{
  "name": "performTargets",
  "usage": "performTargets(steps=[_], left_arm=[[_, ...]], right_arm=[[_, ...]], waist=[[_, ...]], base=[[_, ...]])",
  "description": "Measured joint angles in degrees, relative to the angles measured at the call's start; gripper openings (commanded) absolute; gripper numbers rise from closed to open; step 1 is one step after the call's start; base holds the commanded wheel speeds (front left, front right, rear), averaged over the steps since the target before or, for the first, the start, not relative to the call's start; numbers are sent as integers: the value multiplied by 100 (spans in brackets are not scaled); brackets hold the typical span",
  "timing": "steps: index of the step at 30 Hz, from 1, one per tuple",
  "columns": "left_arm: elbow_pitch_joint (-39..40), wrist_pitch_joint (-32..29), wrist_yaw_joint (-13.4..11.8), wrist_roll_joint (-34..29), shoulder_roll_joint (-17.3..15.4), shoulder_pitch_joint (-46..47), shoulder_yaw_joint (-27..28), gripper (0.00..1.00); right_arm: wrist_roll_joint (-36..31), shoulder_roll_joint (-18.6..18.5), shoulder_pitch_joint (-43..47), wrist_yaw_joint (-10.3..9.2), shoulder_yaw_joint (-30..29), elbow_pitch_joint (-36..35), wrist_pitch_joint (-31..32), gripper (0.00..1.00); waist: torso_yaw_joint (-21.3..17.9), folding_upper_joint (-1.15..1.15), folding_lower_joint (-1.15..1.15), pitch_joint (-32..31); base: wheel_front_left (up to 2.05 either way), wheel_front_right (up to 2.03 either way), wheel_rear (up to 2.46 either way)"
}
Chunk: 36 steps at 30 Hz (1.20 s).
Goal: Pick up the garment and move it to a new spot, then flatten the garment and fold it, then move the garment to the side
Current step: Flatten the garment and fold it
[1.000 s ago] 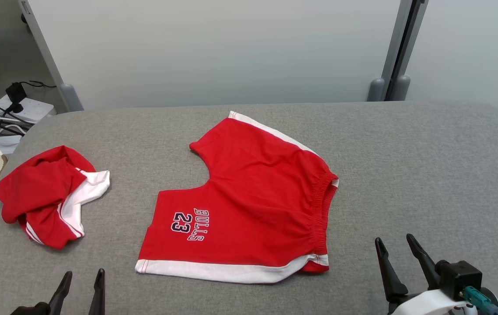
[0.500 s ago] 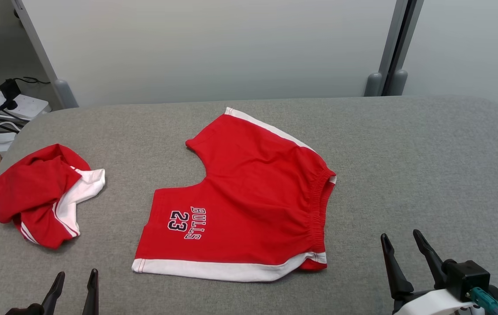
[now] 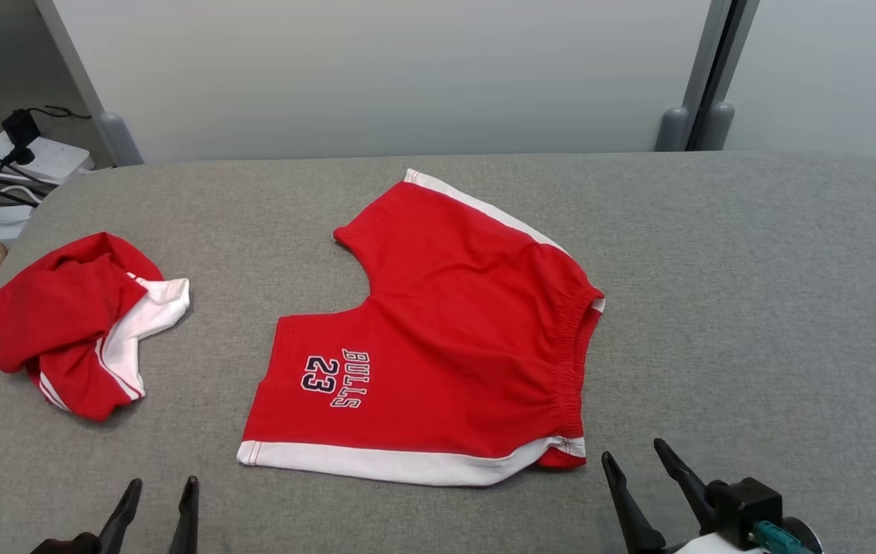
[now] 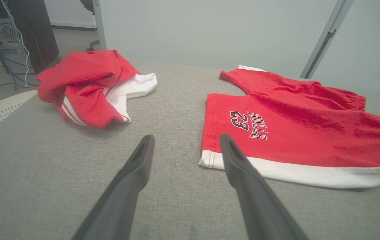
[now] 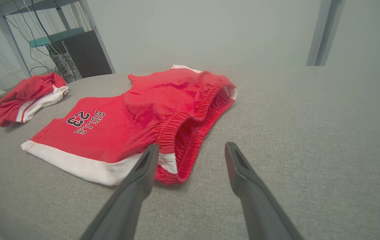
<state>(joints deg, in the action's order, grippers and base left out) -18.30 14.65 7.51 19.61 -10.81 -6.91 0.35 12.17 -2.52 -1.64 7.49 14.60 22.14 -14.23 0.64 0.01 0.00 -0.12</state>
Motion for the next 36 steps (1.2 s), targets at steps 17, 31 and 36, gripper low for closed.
performTargets(steps=[17,31,36], left_arm=[[89,0,0,597,-514,129,-870,100],[-93,0,0,1386,-961,583,-1730,100],[-120,0,0,1813,-1203,838,-2249,100]], right_arm=[[296,-20,-795,0,510,1015,0,100],[298,-40,-995,0,703,1132,0,0],[238,-43,-1020,0,840,1012,0,0]], waist=[[584,0,0,602],[532,0,0,967],[390,0,0,1126]], base=[[0,0,0],[0,0,0],[0,0,0]])
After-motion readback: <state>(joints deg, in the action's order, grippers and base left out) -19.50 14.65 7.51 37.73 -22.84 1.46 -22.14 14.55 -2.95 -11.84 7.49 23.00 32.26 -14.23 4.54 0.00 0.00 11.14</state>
